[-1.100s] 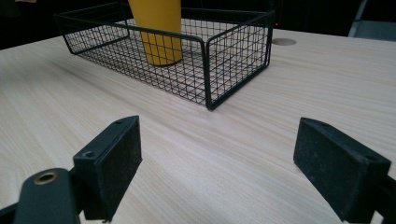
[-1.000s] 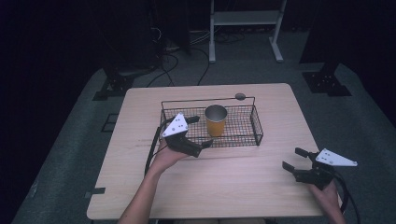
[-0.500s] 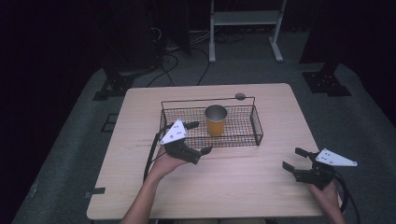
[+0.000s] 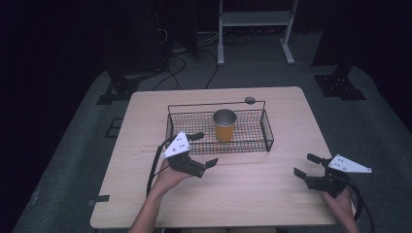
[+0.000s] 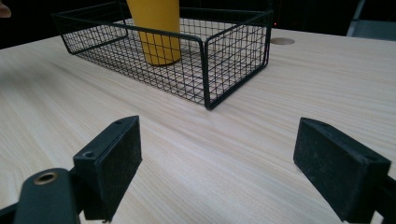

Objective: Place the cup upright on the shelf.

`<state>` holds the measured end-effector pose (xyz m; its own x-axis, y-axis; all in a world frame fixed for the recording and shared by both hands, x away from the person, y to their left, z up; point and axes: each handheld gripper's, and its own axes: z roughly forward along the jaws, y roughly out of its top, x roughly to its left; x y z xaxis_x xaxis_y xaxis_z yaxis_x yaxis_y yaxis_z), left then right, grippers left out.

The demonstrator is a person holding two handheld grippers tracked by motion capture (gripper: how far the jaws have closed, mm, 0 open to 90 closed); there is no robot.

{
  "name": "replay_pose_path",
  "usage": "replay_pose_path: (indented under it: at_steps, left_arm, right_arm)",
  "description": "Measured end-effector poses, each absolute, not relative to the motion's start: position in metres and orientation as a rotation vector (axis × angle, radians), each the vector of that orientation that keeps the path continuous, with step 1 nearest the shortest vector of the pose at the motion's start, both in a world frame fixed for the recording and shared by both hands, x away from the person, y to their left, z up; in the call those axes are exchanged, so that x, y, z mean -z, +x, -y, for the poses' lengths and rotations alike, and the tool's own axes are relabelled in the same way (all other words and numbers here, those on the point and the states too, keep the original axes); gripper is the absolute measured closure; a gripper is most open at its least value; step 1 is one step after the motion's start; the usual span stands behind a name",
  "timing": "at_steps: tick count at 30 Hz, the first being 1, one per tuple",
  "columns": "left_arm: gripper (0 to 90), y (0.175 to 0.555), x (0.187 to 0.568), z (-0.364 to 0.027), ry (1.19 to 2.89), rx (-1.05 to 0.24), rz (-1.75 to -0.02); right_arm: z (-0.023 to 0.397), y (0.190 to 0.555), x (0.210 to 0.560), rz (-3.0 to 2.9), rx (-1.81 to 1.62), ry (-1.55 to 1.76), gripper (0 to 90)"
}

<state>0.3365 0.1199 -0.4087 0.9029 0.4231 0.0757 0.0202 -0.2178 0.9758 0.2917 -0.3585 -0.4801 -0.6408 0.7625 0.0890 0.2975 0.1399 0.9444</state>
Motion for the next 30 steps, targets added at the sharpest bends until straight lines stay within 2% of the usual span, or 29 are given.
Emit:
replay_pose_path:
  at_steps: [30]
  left_arm:
    - [1.5,0.315,0.433,-0.14,1.74,-0.367,-0.383]
  right_arm:
    - [0.358,0.292,0.48,-2.009,-1.507,1.017,14.2]
